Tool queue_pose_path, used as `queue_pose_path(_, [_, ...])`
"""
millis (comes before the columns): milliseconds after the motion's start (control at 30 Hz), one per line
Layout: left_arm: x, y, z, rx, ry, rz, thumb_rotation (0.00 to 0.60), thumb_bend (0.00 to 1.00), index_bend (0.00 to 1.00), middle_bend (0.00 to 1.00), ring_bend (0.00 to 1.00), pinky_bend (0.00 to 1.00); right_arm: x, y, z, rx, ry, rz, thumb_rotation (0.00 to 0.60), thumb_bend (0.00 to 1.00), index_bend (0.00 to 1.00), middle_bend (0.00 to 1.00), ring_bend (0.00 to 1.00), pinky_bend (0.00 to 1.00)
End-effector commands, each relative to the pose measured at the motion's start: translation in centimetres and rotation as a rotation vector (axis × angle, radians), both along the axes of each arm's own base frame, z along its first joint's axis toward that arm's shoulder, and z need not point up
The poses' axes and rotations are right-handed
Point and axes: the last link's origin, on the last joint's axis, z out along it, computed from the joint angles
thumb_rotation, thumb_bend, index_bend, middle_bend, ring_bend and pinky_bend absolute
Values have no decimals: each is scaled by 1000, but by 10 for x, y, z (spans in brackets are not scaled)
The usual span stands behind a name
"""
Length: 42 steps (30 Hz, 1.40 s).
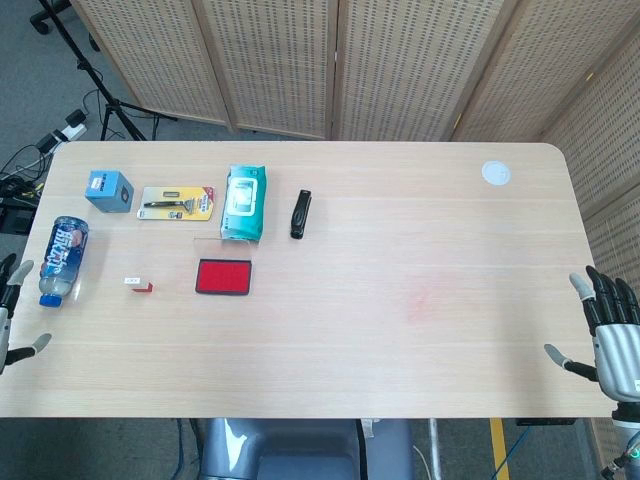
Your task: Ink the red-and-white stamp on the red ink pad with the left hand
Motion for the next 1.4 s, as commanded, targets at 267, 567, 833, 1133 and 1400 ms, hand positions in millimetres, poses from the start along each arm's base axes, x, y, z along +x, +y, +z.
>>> queue_pose_path(267, [0, -1, 0, -2, -4, 3, 600, 94, 0, 0, 0, 0, 0, 0, 0, 4, -5, 4, 600, 0, 0, 0, 0, 0])
queue_pose_path(567, [2, 3, -1, 15, -35, -26, 600, 98, 0, 518, 565, 374, 0, -1, -2, 10, -7, 2, 600, 0, 0, 0, 0, 0])
queue_pose_path(833, [-7, 25, -23, -31, -78, -31, 600, 156, 52, 908, 974, 947, 0, -1, 1, 5, -27, -2, 600, 0, 0, 0, 0, 0])
queue_pose_path(1133, [-9, 75, -49, -245, -150, 44, 600, 178, 253, 911, 976, 949, -5, -7, 0, 18, -35, -25, 600, 0, 0, 0, 0, 0])
queue_pose_path(1400, [-6, 114, -55, -318, -123, 106, 600, 173, 354, 911, 976, 949, -7, -10, -2, 26, -34, -43, 600, 0, 0, 0, 0, 0])
